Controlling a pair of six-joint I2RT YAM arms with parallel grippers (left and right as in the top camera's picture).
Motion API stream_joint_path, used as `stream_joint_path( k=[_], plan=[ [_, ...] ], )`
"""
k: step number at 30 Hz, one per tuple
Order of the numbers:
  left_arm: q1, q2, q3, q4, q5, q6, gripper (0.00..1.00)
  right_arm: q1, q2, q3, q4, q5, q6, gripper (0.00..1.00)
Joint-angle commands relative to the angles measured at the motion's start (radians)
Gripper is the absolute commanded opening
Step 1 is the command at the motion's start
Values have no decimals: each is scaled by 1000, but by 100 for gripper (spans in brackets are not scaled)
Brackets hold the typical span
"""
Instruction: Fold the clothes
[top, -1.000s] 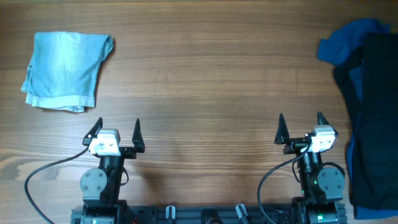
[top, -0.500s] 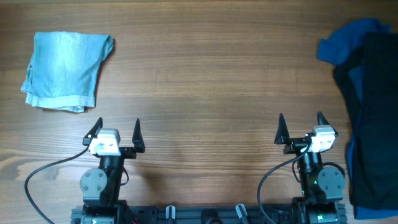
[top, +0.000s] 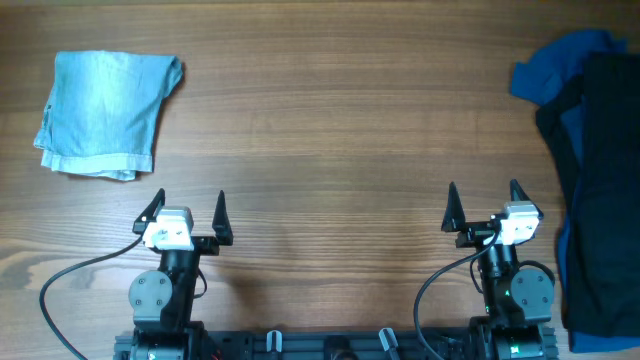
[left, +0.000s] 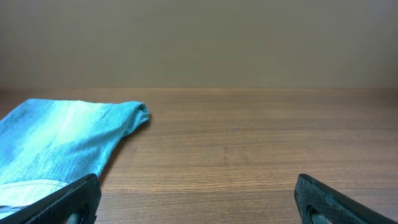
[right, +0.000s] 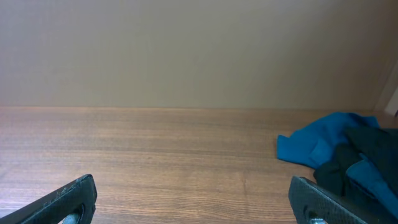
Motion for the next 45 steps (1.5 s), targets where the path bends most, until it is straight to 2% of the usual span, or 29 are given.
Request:
stream_joint_path(
  k=[1, 10, 13, 17, 23, 26, 32, 40, 43, 45],
  plan=[
    [-7, -7, -6, 0, 19, 18, 100, -6, -8, -2, 2, -16, -9, 100],
    [-7, -7, -6, 0, 19, 18, 100, -6, -6, -2, 21, -23, -27, 100],
    [-7, -7, -6, 0, 19, 18, 100, -6, -6, -1, 23, -28, 24, 100],
    [-7, -7, -6, 0, 19, 18, 100, -6, -6, 41, -10, -140, 77, 100],
    [-7, -7, -6, 0, 19, 18, 100, -6, 32, 138, -10, -138, 78, 100],
    [-7, -7, -6, 0, 19, 18, 100, -6, 120, 270, -27, -137, 79, 100],
    [-7, -7, -6, 0, 19, 18, 100, -6, 424, 617, -156, -101, 28, 100],
    [-7, -7, -6, 0, 19, 18, 100, -6, 1044, 1329, -699, -98, 24, 99],
    [-7, -7, -6, 0, 19, 18, 100, -18, 1211, 1510, -790, -93, 16, 100],
    [-7, -7, -6, 0, 19, 18, 100, -26, 1316, 1612, -804, -93, -49, 100]
  ],
)
